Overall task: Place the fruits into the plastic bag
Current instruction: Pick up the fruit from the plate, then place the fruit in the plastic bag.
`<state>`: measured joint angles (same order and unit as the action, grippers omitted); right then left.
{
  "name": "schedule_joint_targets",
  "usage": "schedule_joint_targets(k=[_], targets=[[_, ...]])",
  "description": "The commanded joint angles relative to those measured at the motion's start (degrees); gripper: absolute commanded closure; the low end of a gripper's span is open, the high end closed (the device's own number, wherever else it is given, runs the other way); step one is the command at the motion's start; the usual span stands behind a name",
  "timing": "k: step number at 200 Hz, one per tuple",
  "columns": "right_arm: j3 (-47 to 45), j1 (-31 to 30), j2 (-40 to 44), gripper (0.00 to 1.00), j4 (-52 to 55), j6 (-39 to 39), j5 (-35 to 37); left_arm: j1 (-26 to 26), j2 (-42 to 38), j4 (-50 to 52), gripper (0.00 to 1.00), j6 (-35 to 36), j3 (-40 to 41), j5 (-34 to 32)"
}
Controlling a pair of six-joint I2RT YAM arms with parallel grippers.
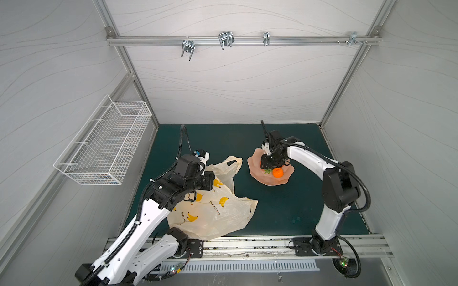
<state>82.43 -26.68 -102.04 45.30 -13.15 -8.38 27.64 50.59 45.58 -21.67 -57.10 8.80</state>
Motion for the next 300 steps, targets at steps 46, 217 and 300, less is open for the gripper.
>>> schedule_joint_targets(k=[46,217,300], targets=[[-11.2,9.8,8.16,0.5,-25.47,-24.75,-36.92,-0.04,0.39,-1.44,1.0,0.47,-2.27,0.8],[-30.69,-11.33,9.96,0.54,-51.98,-44.84,-40.75,-0.07,1.5,-2.94,1.0,0.14,-2.15,1.9],[-26.67,-20.65,-0.22,0.55,-60.76,-50.21,-40.75,-0.06,3.63,-4.34,1.0,0.23,-2.91,3.17]])
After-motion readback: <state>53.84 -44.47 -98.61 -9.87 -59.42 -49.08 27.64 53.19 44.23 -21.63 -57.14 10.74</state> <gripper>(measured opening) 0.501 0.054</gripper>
